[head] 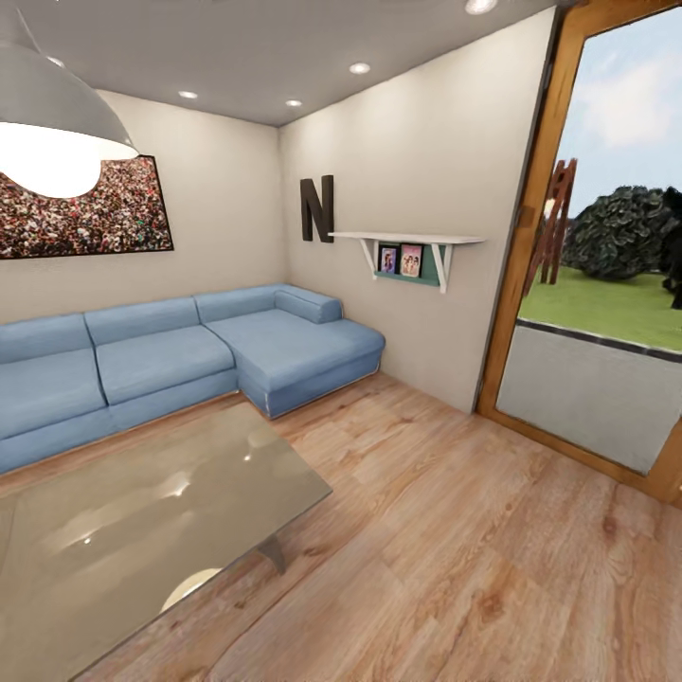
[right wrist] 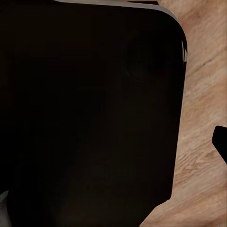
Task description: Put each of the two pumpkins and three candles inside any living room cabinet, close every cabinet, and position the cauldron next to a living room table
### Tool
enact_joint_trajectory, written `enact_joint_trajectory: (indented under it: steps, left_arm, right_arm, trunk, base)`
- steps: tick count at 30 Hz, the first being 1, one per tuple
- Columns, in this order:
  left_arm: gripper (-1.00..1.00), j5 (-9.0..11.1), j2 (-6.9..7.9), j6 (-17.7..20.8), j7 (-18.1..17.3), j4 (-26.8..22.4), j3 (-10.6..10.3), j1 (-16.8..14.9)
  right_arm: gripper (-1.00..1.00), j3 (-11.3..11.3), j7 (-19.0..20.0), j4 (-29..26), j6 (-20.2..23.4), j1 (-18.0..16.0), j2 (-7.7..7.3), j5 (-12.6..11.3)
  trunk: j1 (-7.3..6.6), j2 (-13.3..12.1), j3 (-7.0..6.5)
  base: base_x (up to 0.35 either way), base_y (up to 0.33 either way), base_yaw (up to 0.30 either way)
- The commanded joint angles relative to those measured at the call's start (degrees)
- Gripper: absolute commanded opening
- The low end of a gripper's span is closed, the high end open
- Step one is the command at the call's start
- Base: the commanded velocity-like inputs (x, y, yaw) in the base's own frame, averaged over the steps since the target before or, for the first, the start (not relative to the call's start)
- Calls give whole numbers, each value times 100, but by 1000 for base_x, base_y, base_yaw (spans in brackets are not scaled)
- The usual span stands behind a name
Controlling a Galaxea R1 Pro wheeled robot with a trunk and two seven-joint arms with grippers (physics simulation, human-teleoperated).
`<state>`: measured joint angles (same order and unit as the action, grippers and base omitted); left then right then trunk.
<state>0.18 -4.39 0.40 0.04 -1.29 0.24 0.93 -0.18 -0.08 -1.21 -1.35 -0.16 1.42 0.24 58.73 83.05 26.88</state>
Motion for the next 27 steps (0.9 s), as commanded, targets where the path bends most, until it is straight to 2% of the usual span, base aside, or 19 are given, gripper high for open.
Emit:
enact_joint_trajectory:
  steps: [1, 11, 21, 27]
  left_arm:
    - [100, 2, 0, 4, 0, -12, 2, 4]
    - [100, 7, 0, 5, -6, -11, 2, 4]
    - [100, 7, 0, 4, -11, -11, 2, 4]
    - [100, 7, 0, 4, -13, -11, 2, 4]
  right_arm:
    - [100, 3, -1, 4, -14, -2, 0, 2]
    - [100, 22, 15, 14, -14, -2, -1, 10]
    - [100, 27, 23, 15, -6, -2, -2, 11]
    - [100, 27, 20, 15, -8, -2, -2, 11]
  trunk:
    - [0, 3, 4]
    - [0, 3, 4]
    - [0, 3, 4]
    - [0, 3, 4]
  base:
    - [-18, 0, 0]
    - [-10, 0, 0]
    - [-210, 0, 0]
    - [-24, 0, 0]
